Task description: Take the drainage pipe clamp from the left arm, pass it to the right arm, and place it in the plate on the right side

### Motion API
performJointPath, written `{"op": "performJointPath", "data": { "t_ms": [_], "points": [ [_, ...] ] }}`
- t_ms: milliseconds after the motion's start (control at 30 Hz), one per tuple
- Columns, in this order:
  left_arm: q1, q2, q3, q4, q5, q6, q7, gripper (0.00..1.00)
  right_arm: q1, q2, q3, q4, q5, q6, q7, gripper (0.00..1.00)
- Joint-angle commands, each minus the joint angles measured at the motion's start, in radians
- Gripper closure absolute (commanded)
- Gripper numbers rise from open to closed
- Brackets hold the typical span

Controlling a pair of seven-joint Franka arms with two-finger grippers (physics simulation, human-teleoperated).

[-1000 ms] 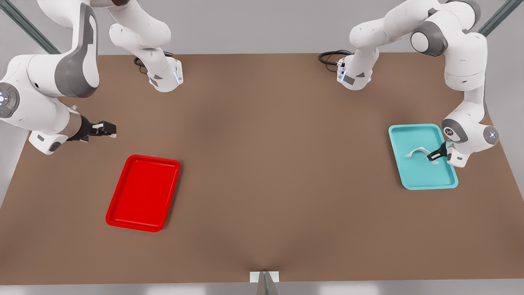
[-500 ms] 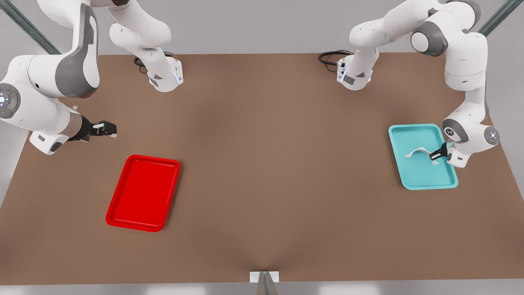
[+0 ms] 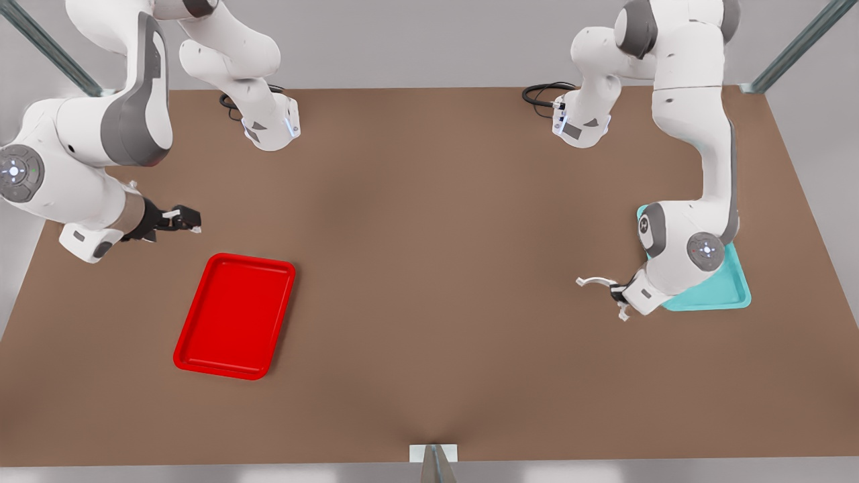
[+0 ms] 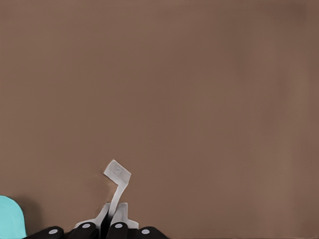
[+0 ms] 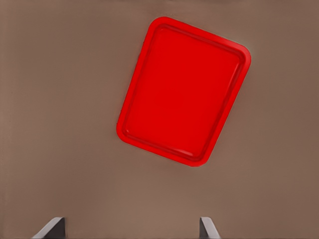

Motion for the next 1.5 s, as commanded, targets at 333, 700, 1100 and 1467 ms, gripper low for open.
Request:
{"op": "performJointPath", "data": {
  "t_ms": [333, 700, 1100, 1467],
  "points": [
    [-0.251, 0.333, -0.177, 0.589, -0.015, -0.327, -1.305, 0.79, 0.435, 0.194, 0.008, -0.083, 0.047, 0.531, -0.009, 0.00],
    [-0.332, 0.468, -0.212, 0.798, -0.017, -0.335, -1.315, 0.79, 0.589, 0.195, 0.008, -0.244, 0.007, 0.906, -0.055, 0.00],
    [-0.332, 0.466, -0.223, 0.798, -0.032, -0.332, -1.262, 0.79, 0.622, 0.214, 0.008, -0.292, -0.470, 1.028, -0.285, 0.00],
    [-0.330, 0.466, -0.223, 0.798, -0.032, -0.329, -1.266, 0.79, 0.659, 0.275, 0.008, -0.324, -0.514, 1.078, -0.389, 0.00]
  ]
}}
